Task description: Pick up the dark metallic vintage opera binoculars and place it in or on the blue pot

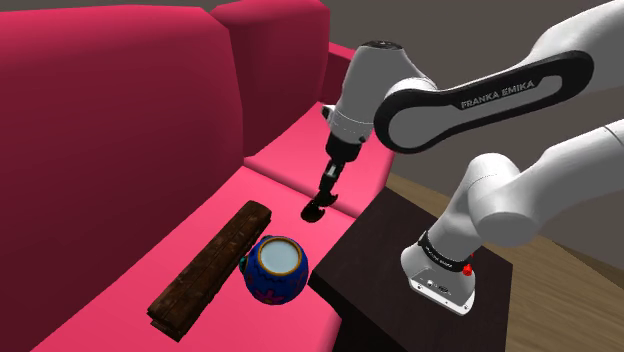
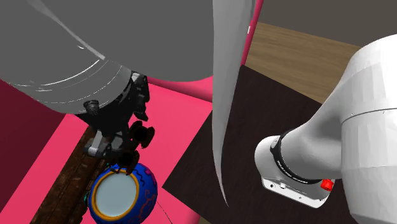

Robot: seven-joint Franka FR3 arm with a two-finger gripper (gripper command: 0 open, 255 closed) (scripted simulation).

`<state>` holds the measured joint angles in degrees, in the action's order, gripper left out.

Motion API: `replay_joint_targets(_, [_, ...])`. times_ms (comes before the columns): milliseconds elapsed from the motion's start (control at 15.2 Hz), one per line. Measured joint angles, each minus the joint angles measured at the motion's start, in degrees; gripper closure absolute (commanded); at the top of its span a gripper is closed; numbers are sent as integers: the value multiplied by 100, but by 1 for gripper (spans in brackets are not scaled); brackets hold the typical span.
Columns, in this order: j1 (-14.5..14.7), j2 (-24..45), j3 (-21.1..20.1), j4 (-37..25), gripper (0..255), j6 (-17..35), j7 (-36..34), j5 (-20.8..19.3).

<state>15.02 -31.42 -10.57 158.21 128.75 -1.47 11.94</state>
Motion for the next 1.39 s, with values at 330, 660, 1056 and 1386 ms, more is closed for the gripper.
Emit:
replay_joint_targets(330, [368,250,-603,-302,255,35,-763,272])
replay_joint_targets(660, [584,639,-1132,-721,255,91,-1443,386])
replay_joint_targets(1056, [601,940,-1259,-490,255,622,-1487,433])
replay_joint_targets(1386, [575,1292,-1345,-326,255,1134,-1491,427])
